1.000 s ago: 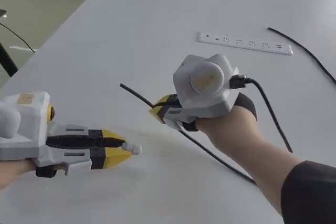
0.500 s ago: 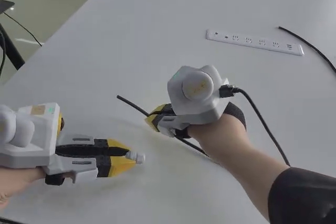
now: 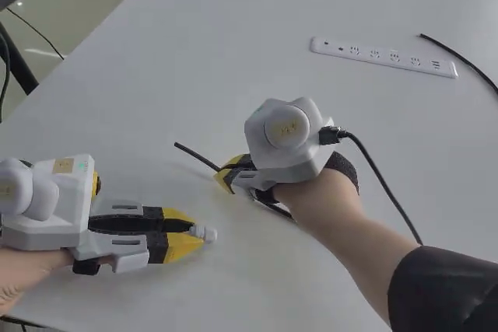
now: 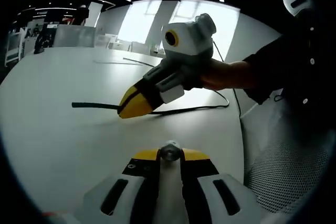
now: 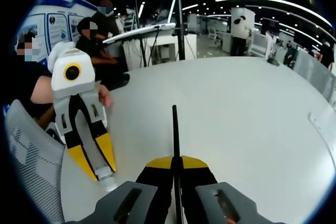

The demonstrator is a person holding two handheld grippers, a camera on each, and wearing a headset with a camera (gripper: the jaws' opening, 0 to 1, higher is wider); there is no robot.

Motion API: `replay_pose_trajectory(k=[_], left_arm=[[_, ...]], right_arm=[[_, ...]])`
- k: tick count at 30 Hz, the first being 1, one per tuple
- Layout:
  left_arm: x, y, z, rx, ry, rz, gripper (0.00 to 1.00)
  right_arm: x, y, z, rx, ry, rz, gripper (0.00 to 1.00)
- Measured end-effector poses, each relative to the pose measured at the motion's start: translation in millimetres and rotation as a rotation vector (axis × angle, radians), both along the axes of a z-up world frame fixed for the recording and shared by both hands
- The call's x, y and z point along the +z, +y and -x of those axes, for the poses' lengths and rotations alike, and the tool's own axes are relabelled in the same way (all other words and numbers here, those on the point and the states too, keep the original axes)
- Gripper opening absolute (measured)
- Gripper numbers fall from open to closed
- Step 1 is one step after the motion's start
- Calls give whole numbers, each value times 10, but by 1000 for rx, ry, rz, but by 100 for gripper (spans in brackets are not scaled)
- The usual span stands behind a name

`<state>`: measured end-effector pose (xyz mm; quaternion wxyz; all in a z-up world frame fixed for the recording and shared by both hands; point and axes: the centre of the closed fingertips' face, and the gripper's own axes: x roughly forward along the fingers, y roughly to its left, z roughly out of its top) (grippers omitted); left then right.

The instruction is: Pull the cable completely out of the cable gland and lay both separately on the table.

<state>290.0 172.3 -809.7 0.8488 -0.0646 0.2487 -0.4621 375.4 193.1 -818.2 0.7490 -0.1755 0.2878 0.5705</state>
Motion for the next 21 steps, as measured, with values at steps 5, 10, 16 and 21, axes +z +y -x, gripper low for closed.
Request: replay_pose_trajectory(k=[5, 10, 16, 21], left_arm=[[1, 18, -1, 2, -14, -8, 15], [-17, 26, -1, -2, -18, -17, 15], [-26, 10, 13, -6, -26, -22, 16], [-10, 8, 3, 8, 4, 7, 16]], right_arm=[[-41, -1, -22, -9, 2, 8, 0], [-52, 2, -61, 8, -38, 20, 0], [-53, 4, -51, 6, -41, 19, 0], [-52, 0, -55, 6, -40, 18, 0]])
